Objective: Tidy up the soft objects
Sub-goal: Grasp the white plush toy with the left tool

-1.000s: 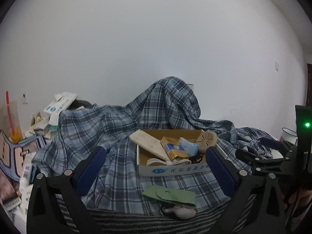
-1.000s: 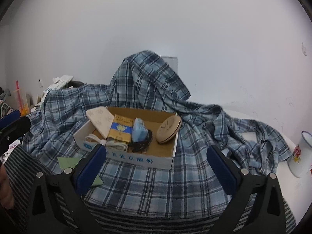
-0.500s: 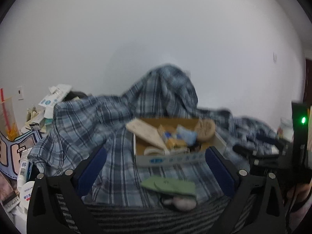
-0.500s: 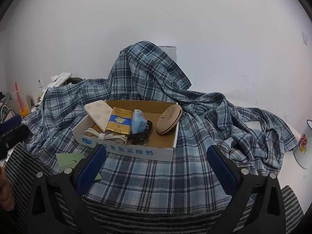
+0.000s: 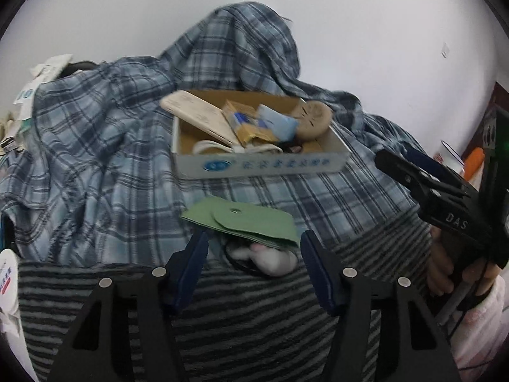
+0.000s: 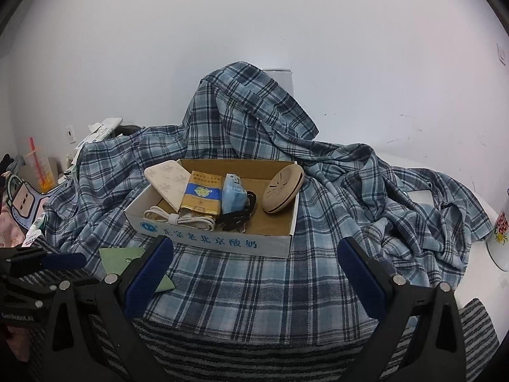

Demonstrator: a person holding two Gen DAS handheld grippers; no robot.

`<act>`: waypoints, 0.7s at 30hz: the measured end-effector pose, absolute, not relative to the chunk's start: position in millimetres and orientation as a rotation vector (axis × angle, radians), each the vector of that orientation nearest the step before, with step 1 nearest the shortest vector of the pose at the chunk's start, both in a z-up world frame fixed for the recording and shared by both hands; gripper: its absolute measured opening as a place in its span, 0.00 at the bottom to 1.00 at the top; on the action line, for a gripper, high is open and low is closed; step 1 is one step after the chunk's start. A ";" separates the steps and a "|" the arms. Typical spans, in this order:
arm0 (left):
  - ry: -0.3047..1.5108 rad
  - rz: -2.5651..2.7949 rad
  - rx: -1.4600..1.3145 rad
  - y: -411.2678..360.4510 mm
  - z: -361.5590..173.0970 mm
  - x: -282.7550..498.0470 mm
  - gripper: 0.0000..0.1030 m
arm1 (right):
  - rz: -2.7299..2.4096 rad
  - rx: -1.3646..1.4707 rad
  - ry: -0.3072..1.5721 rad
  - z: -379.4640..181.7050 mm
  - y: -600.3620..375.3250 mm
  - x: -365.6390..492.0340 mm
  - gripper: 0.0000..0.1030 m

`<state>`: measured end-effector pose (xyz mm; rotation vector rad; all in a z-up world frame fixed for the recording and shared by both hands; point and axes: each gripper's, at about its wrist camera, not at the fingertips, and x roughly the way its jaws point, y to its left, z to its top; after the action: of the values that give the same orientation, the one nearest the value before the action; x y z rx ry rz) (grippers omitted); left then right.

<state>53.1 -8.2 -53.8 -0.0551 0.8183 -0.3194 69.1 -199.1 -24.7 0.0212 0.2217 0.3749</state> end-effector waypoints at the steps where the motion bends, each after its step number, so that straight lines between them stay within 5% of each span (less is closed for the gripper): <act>1: 0.836 -0.338 -0.044 -12.2 -55.4 54.1 0.52 | 0.375 0.022 0.224 -24.8 -199.3 69.5 1.00; 4: 0.919 -0.356 -0.010 -23.8 -65.4 58.0 0.43 | 0.376 0.027 0.226 -24.8 -199.9 70.1 1.00; 9: 0.962 -0.338 0.004 -29.5 -78.5 65.6 0.43 | 0.374 0.035 0.228 -25.8 -202.2 70.1 1.00; 11: 0.972 -0.331 0.008 -30.6 -80.0 67.9 0.28 | 0.371 0.036 0.234 -26.0 -202.2 71.2 1.00; 14: 0.977 -0.319 0.005 -29.5 -80.8 69.3 0.20 | 0.374 0.033 0.239 -26.3 -201.6 72.9 1.00; 21: 0.819 -0.358 -0.041 -14.9 -59.0 47.2 0.19 | 0.380 0.018 0.250 -27.3 -198.4 74.8 1.00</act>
<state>47.2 -14.9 -59.0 -0.0411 0.8190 -0.3580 74.8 -198.4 -27.3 0.0184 0.2502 0.3799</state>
